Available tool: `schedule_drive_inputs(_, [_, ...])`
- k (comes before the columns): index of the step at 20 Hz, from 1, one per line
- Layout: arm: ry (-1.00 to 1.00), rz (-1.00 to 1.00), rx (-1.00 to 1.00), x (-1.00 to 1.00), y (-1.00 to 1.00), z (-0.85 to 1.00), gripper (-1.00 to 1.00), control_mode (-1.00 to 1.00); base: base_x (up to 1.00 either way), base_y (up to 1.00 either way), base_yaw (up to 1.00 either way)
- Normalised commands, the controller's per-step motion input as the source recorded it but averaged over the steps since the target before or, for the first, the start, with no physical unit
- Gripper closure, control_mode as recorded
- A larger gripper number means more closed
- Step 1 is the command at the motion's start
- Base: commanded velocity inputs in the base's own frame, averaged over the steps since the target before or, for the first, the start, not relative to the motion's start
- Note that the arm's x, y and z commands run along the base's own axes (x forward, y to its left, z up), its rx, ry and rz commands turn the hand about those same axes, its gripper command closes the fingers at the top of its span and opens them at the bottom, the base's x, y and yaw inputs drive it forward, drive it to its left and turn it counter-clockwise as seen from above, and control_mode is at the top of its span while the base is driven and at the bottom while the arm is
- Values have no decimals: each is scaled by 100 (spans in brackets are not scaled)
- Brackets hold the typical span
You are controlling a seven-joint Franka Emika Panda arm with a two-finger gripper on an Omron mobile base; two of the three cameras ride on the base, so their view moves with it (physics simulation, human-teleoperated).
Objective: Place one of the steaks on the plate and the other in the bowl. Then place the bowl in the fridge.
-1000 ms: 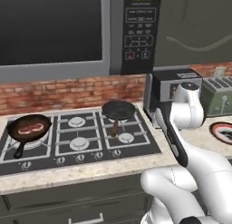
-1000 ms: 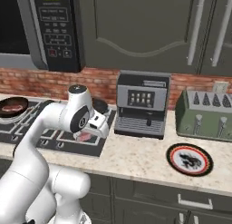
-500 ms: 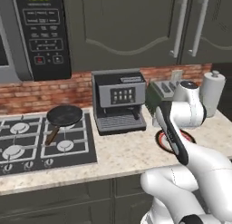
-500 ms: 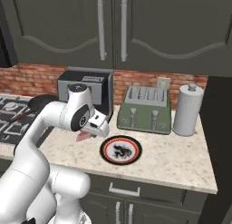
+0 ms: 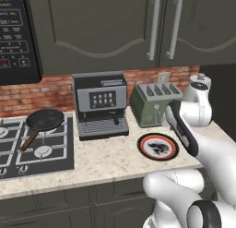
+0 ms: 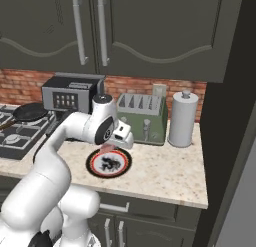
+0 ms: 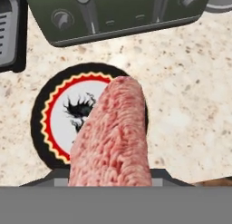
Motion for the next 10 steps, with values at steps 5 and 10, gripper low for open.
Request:
schedule_drive_inputs(5, [1, -1, 1, 32, 37, -16, 100, -100, 0, 0, 0])
schedule_drive_inputs(10, [10, 0, 0, 6, 28, -54, 100, -100, 0, 0, 0])
